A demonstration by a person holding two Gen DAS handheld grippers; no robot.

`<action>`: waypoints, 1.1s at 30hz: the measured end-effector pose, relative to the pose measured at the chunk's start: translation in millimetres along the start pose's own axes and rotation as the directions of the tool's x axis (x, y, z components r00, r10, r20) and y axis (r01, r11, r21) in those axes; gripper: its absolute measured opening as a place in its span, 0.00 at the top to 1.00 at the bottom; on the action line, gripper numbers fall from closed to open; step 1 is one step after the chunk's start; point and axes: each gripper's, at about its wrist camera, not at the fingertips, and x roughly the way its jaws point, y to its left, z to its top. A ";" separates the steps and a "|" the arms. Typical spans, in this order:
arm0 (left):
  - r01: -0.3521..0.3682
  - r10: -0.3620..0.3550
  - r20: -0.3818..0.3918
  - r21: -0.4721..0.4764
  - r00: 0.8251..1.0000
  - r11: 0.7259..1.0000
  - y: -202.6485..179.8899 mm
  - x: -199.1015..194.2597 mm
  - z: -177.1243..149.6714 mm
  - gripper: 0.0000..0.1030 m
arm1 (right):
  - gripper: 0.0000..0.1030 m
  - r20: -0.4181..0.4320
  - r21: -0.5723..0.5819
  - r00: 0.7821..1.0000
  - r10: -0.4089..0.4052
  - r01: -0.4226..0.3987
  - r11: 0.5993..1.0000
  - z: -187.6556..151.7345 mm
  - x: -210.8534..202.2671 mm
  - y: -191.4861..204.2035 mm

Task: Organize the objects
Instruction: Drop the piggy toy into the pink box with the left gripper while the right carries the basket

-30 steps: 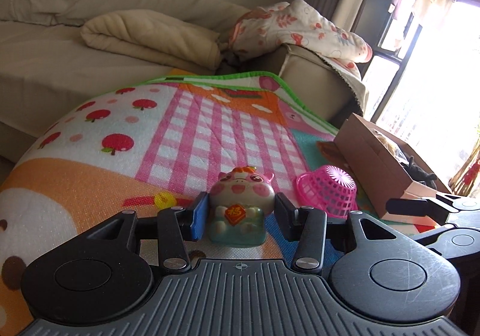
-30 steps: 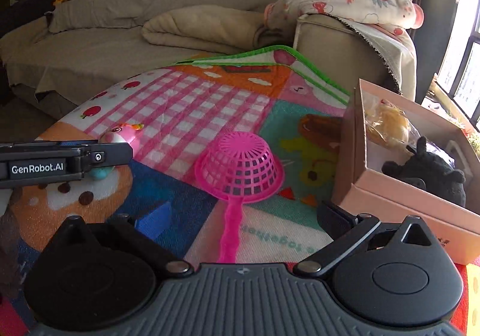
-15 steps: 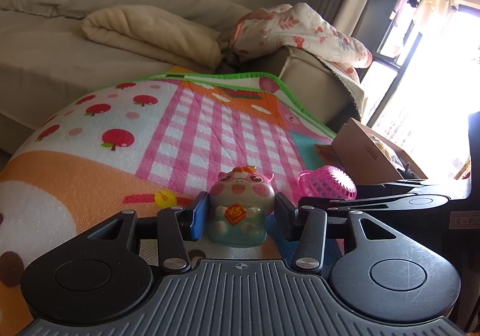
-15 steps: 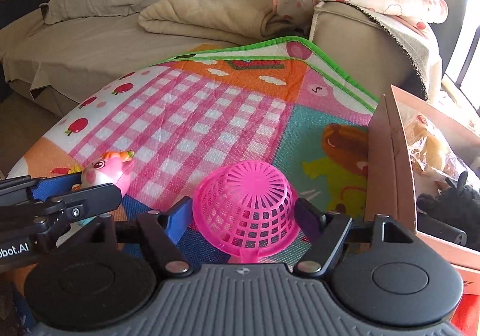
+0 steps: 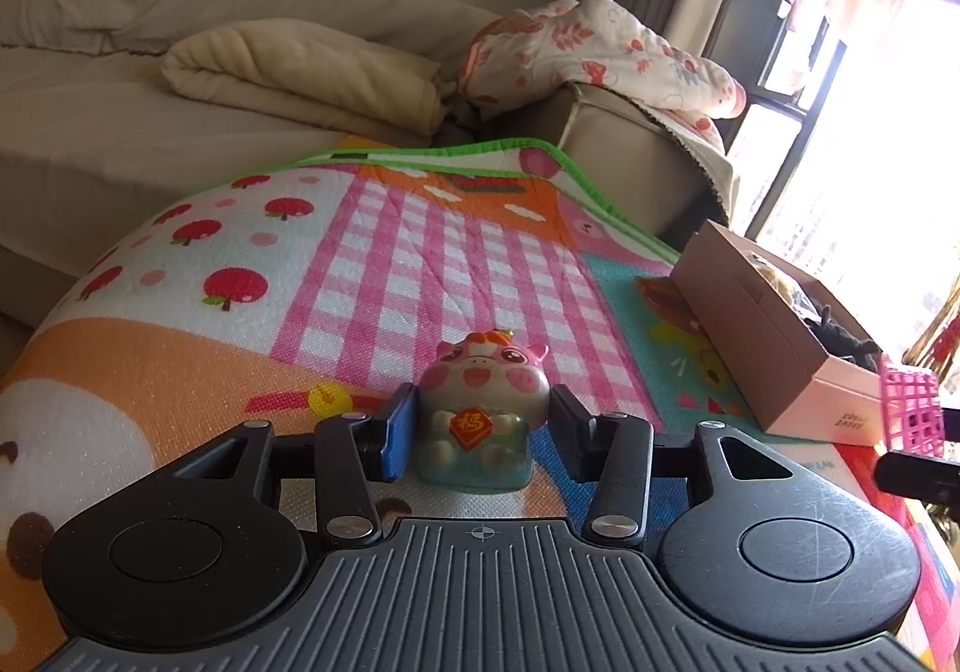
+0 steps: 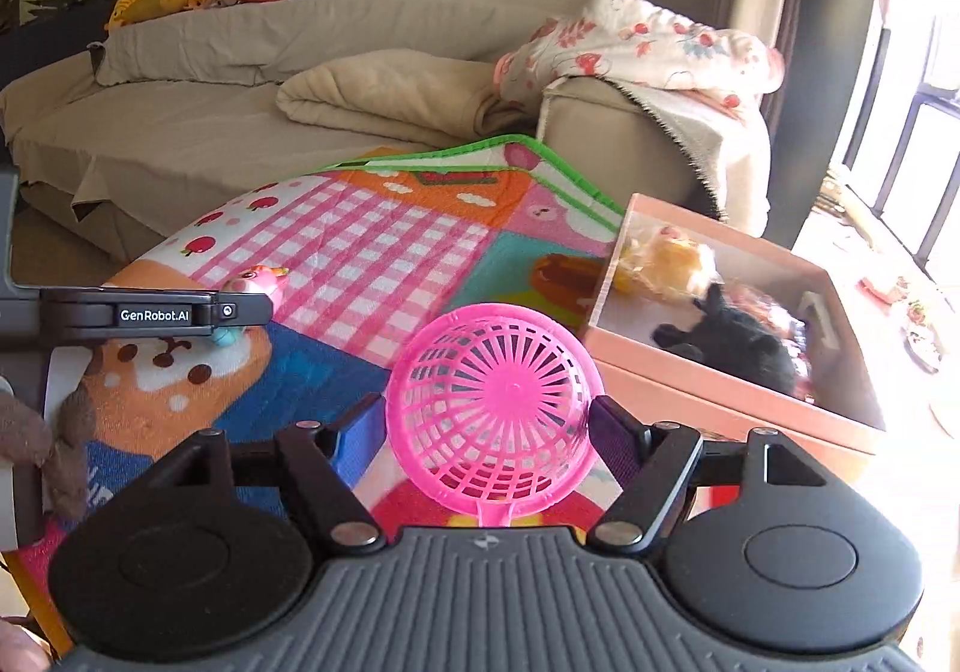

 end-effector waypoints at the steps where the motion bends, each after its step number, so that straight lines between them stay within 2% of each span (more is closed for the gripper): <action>1: -0.012 0.012 -0.004 0.024 1.000 1.000 -5.4 -0.3 0.3 0.51 | 0.28 0.022 0.018 1.000 -0.023 0.022 1.000 -4.1 -12.1 -9.5; 4: 0.052 -0.051 -0.032 0.036 0.998 0.998 -22.9 -1.0 5.6 0.52 | 0.28 0.094 0.113 0.992 -0.079 0.068 0.991 -14.5 -45.7 -45.4; 8: 0.132 -0.132 -0.012 0.154 0.991 0.979 -81.6 -1.7 26.5 0.52 | 0.28 0.136 0.228 0.982 -0.131 0.097 0.969 -27.5 -60.7 -82.3; 11: 0.227 -0.226 -0.025 0.199 0.974 0.953 -131.1 5.0 45.7 0.52 | 0.28 0.141 0.283 0.982 -0.128 0.083 0.956 -38.8 -57.2 -96.9; 16: 0.326 -0.338 0.001 0.259 0.941 0.909 -205.4 31.7 58.4 0.51 | 0.29 0.153 0.316 0.981 -0.117 0.063 0.947 -50.0 -51.4 -108.1; 18: 0.329 -0.343 0.010 0.258 0.939 0.909 -222.1 48.2 55.3 0.51 | 0.31 0.152 0.330 0.982 -0.111 0.055 0.942 -53.3 -49.5 -113.0; 20: 0.327 -0.333 -0.015 0.240 0.943 0.914 -233.4 69.8 47.4 0.50 | 0.33 0.149 0.341 0.983 -0.111 0.054 0.938 -57.4 -47.6 -117.2; 24: 0.243 -0.231 -0.072 0.283 0.970 0.928 -242.6 96.1 28.5 0.49 | 0.37 0.121 0.365 0.987 -0.106 0.055 0.929 -64.2 -38.9 -127.3; 28: 0.173 -0.150 -0.087 0.429 0.985 0.886 -246.7 91.2 21.0 0.50 | 0.40 0.102 0.377 0.990 -0.097 0.052 0.925 -69.0 -30.0 -131.8; 30: 0.182 -0.164 -0.080 0.440 0.983 0.879 -240.7 82.4 22.1 0.50 | 0.40 0.097 0.379 0.991 -0.094 0.051 0.924 -69.6 -26.0 -130.2; 33: 0.203 -0.214 -0.017 0.399 0.977 0.894 -228.0 61.2 28.4 0.50 | 0.40 0.102 0.371 0.991 -0.090 0.046 0.928 -68.5 -26.8 -124.9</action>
